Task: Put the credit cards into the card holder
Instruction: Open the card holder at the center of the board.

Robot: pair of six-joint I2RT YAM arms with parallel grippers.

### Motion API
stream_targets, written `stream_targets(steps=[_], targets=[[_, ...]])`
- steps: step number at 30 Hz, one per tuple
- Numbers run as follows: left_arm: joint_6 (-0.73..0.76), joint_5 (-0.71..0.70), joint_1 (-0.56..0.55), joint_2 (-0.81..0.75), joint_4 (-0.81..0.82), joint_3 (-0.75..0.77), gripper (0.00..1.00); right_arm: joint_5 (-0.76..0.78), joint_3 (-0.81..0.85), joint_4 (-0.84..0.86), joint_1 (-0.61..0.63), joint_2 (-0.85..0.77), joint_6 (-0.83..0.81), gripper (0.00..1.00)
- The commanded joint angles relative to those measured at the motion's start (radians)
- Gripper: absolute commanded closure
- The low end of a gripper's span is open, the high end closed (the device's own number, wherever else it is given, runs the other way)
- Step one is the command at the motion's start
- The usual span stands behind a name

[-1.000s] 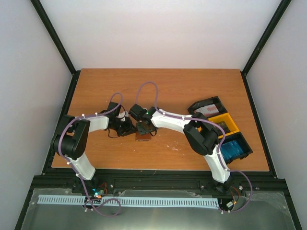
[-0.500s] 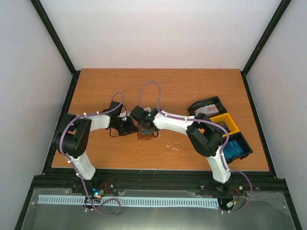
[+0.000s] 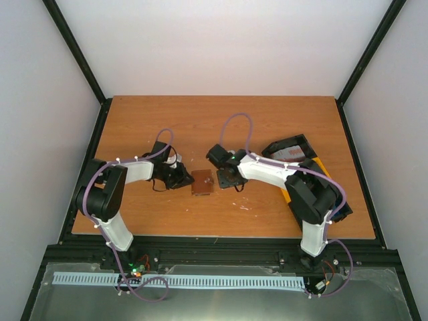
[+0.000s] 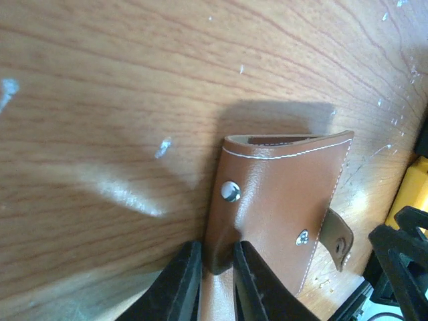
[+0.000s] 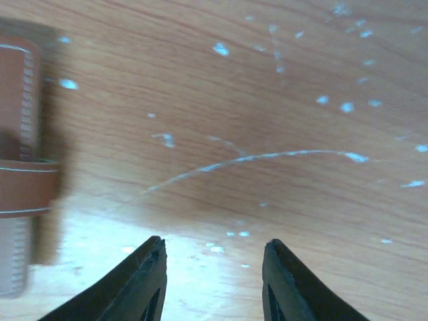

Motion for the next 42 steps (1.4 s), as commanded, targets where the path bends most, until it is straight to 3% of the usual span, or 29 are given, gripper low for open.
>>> stream_targets(steps=[1,6,10,14,20,25,33,38,42], targets=[[0.036,-0.19,-0.004,0.056,-0.15,-0.046,0.81,-0.458,-0.061,0.25,-0.055,-0.064,-0.108,0.57],[0.056,-0.191,-0.004,0.067,-0.162,-0.02,0.79,-0.551,-0.043,0.303,-0.049,-0.055,-0.142,0.46],[0.056,-0.175,-0.004,0.087,-0.153,-0.02,0.79,-0.465,0.011,0.257,-0.029,-0.009,-0.162,0.32],[0.045,-0.205,-0.004,0.106,-0.172,-0.007,0.79,-0.321,0.102,0.167,-0.001,0.083,-0.128,0.28],[0.035,-0.224,-0.004,0.125,-0.185,0.0,0.79,-0.243,0.177,0.107,0.02,0.159,-0.125,0.3],[0.037,-0.23,-0.004,0.128,-0.186,-0.003,0.79,-0.166,0.147,0.096,0.02,0.126,-0.101,0.34],[0.042,-0.227,-0.004,0.145,-0.182,0.001,0.79,-0.096,0.136,0.051,0.021,0.103,-0.062,0.49],[0.043,-0.234,-0.004,0.148,-0.186,0.016,0.79,-0.132,0.128,0.035,0.021,0.083,-0.059,0.61],[0.039,-0.229,-0.004,0.152,-0.182,0.025,0.79,-0.097,0.116,0.026,0.021,0.053,-0.055,0.61]])
